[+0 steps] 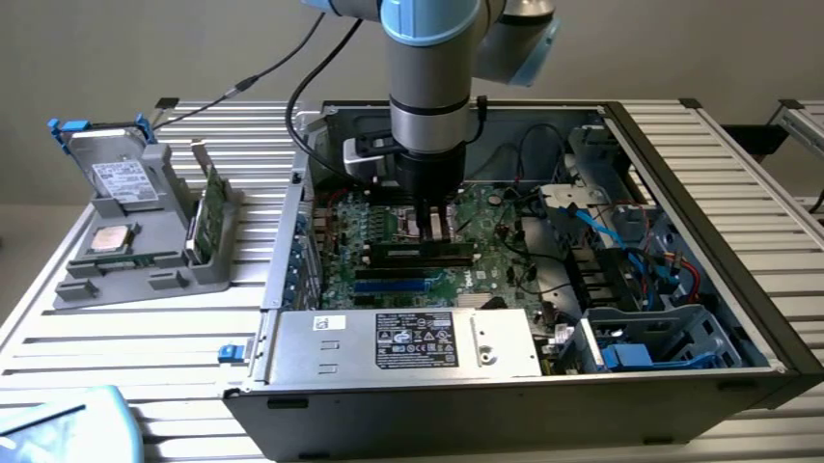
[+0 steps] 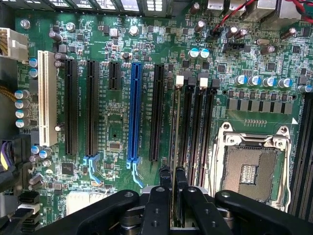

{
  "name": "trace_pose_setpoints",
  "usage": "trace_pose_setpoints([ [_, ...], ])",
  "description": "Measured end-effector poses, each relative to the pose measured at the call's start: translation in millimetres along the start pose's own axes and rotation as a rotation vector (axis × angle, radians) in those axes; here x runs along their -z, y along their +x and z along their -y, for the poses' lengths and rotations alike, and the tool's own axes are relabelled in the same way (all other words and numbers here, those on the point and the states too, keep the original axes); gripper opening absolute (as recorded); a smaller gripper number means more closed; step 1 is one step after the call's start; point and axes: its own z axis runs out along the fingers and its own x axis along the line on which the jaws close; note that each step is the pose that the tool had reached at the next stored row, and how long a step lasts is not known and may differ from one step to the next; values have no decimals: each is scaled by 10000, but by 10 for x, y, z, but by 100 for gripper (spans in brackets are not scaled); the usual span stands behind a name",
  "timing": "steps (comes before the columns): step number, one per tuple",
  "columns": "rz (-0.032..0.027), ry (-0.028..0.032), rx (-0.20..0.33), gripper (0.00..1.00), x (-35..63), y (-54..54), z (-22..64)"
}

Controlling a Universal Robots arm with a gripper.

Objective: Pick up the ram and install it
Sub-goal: 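Insert the ram into the slot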

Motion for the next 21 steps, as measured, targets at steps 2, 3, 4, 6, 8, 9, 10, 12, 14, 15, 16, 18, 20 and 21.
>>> trace_pose_setpoints([
  [2, -2, -2, -2, 15, 0, 0, 0],
  [3, 1, -28, -17, 15, -6, 0, -1],
  [4, 1, -38, -31, 15, -8, 0, 0],
  [6, 1, -38, -32, 15, -8, 0, 0],
  [8, 1, -38, -34, 15, -8, 0, 0],
  [9, 1, -38, -37, 15, -8, 0, 0],
  [10, 0, -38, -42, 15, -8, 0, 0],
  [12, -1, -39, -63, 15, -9, 0, 0],
  [14, -2, -39, -101, 15, -11, -1, 0],
  [15, -4, -39, -121, 15, -12, -2, 1],
  [16, -3, -38, -146, 15, -13, -3, 1],
  [18, -7, -39, -207, 15, -15, -6, 1],
  [20, -11, -41, -247, 15, -14, -8, 1],
  [21, -13, -41, -260, 15, -15, -8, 1],
])
